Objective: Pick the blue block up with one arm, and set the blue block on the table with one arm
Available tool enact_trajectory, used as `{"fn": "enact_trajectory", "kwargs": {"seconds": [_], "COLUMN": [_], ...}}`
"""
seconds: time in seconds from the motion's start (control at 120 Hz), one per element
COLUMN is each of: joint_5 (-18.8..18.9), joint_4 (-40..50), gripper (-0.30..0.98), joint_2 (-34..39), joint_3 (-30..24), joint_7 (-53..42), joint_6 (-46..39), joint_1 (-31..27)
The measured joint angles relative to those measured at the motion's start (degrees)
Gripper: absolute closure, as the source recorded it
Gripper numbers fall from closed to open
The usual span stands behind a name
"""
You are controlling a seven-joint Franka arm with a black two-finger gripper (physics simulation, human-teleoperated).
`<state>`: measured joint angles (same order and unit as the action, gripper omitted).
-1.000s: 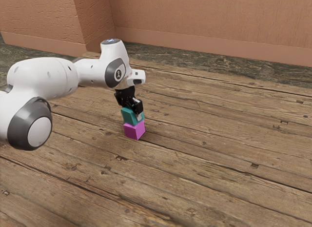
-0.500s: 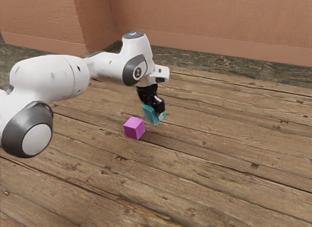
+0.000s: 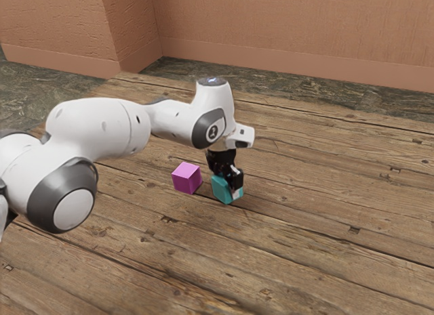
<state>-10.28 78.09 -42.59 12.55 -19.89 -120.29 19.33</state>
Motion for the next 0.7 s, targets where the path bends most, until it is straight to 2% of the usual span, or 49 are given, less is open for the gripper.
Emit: {"fn": "enact_trajectory", "kwargs": {"seconds": [0.308,0.7], "joint_5": [-0.6,1.6], "joint_4": [-0.1,2.6], "gripper": [0.12,0.04], "joint_2": [-0.1,10.6], "joint_3": [0.0,0.2], "joint_7": [0.3,0.2], "joint_6": [0.2,0.9], "joint_1": [0.1,-0.1]}}
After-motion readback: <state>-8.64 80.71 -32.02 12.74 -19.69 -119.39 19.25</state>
